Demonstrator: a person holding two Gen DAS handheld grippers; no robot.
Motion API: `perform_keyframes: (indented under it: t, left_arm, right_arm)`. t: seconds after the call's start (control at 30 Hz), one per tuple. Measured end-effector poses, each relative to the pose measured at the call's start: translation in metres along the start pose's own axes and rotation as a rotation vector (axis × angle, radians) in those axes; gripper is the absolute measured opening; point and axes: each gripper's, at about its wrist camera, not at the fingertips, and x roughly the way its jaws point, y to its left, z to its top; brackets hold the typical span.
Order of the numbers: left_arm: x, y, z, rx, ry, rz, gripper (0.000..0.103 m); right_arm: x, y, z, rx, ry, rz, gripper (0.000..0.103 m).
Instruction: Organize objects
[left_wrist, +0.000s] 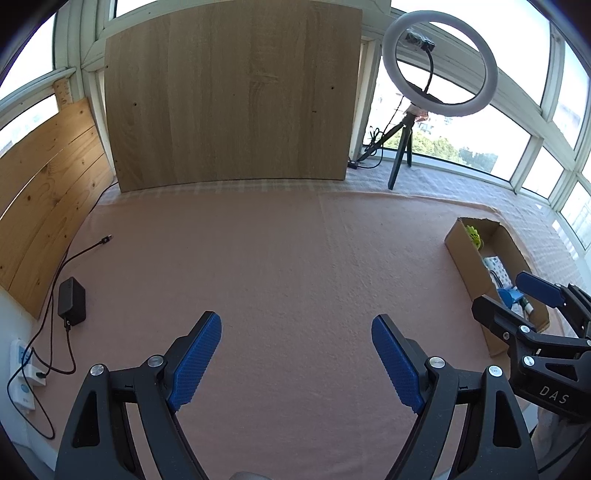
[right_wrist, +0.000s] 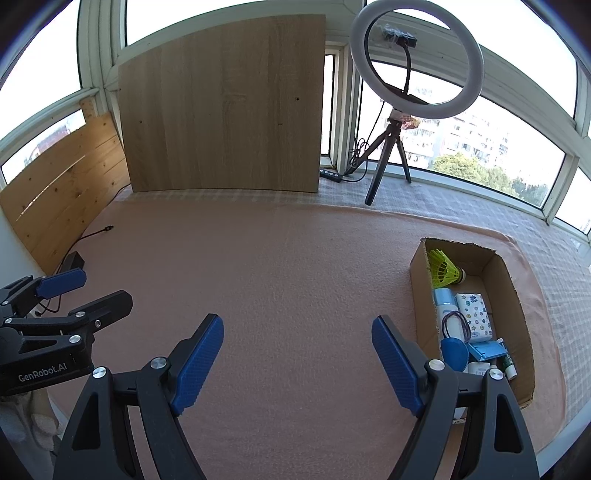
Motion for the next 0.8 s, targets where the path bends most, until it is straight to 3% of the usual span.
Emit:
perform_keyframes:
  t: [0.8]
  left_arm:
    - [0.0,0.0033,-0.0003,-0.013,0.011,-0.003,0.086]
  right_arm:
    - [-0.0017,0.0024,-0.0001,-0.01,-0.001,-0.003,0.079]
